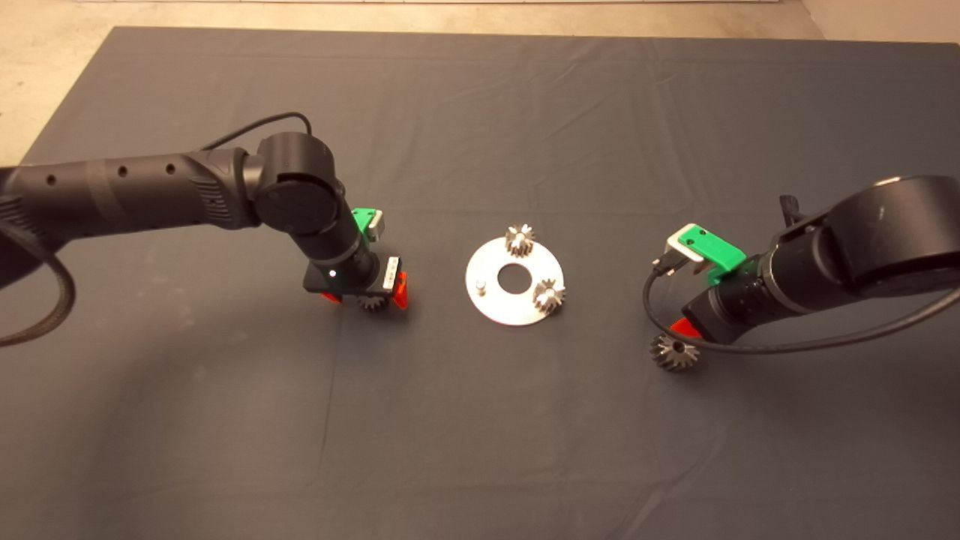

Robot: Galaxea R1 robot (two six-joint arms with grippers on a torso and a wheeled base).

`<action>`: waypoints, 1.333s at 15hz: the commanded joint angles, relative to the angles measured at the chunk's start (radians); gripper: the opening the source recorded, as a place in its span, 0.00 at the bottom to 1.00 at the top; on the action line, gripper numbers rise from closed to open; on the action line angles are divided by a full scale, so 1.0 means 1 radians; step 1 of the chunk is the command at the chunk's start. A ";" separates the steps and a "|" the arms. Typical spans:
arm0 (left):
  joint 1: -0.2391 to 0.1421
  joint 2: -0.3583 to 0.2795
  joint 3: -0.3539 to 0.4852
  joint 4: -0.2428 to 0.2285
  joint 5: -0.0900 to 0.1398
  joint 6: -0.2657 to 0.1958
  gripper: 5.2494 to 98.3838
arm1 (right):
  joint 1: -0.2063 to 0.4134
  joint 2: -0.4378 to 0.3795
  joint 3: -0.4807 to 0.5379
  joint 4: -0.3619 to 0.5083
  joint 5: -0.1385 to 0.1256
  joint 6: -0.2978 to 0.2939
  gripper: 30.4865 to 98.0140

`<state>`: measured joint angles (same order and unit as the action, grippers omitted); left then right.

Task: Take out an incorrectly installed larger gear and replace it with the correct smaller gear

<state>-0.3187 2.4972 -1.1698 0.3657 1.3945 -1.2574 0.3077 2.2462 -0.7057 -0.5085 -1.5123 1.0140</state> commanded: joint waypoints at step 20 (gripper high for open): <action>-0.010 0.007 0.001 -0.015 0.005 0.015 0.54 | 0.016 -0.019 0.010 0.004 0.003 0.005 0.33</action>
<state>-0.3187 2.5017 -1.1766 0.3660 1.3945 -1.2474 0.3077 2.2328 -0.7055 -0.5085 -1.5123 1.0145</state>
